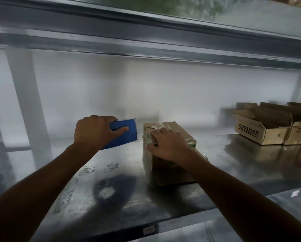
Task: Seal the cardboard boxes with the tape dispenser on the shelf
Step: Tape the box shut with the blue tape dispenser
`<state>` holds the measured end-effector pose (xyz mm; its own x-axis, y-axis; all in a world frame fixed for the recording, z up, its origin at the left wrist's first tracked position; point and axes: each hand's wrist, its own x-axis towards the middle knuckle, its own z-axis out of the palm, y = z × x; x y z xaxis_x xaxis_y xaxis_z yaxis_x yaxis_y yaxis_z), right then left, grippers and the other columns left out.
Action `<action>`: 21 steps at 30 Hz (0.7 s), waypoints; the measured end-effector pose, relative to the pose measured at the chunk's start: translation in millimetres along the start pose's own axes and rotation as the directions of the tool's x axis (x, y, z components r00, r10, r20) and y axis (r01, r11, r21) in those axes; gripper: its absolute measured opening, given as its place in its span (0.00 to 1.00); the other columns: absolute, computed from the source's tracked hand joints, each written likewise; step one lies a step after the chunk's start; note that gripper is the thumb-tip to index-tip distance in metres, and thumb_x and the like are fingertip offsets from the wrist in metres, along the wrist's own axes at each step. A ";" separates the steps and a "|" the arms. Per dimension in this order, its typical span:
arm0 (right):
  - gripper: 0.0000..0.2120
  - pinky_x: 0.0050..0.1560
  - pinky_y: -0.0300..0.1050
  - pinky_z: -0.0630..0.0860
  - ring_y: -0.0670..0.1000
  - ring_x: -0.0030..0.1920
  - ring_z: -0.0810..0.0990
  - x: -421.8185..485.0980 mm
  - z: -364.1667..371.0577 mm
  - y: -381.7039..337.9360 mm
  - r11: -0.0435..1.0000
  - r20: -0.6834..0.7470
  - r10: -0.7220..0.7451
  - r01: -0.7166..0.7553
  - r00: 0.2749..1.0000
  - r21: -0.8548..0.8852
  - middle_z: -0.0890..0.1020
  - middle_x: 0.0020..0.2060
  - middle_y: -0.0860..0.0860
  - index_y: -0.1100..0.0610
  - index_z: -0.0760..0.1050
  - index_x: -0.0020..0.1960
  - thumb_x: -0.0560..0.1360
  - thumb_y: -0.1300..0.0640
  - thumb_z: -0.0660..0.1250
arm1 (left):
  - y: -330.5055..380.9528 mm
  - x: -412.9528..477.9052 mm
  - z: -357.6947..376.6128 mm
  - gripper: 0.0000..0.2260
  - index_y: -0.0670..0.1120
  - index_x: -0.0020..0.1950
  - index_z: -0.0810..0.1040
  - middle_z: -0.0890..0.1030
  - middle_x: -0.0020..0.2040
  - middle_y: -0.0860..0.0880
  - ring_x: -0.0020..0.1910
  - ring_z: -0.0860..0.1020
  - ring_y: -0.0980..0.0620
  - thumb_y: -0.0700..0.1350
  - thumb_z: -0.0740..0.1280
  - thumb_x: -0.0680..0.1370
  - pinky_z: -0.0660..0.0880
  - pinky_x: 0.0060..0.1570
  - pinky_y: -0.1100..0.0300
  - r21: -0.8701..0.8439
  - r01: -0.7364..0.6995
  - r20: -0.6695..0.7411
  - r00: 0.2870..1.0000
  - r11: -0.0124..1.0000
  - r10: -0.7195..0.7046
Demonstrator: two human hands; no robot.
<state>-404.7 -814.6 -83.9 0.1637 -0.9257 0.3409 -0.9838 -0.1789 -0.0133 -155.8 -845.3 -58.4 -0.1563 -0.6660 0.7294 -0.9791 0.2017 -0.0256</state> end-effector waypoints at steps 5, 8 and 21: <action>0.18 0.53 0.50 0.71 0.55 0.58 0.75 -8.1 -9.9 14.8 0.982 0.058 -0.172 0.167 0.983 0.088 0.75 0.59 0.49 0.47 0.73 0.64 0.77 0.41 0.61 | -7.7 -2.7 -4.3 0.38 0.59 0.54 0.83 0.80 0.35 0.53 0.33 0.72 0.53 0.79 0.46 0.66 0.65 0.35 0.61 -0.042 -0.006 -0.004 1.000 0.999 0.006; 0.21 0.55 0.53 0.76 0.51 0.56 0.75 -11.3 -20.6 27.3 0.970 0.110 -0.202 0.183 0.973 0.161 0.76 0.59 0.47 0.42 0.70 0.69 0.78 0.40 0.60 | -14.8 0.8 -11.5 0.40 0.56 0.56 0.85 0.84 0.38 0.50 0.33 0.73 0.52 0.79 0.48 0.66 0.65 0.35 0.60 -0.057 0.000 -0.037 0.999 0.998 -0.002; 0.33 0.76 0.45 0.58 0.41 0.77 0.57 -19.4 -40.6 73.5 0.950 0.333 -0.284 0.218 0.899 0.222 0.60 0.79 0.40 0.41 0.58 0.81 0.79 0.42 0.66 | -11.1 -7.0 -20.3 0.36 0.56 0.54 0.85 0.85 0.38 0.51 0.33 0.73 0.53 0.78 0.52 0.67 0.67 0.37 0.60 -0.119 -0.017 -0.073 0.997 0.993 0.008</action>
<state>-483.2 -796.2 -53.3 0.4509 -0.8926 -0.0025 -0.8831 -0.4456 -0.1470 -141.2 -828.3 -49.4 -0.1542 -0.6101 0.7772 -0.9538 0.2972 0.0441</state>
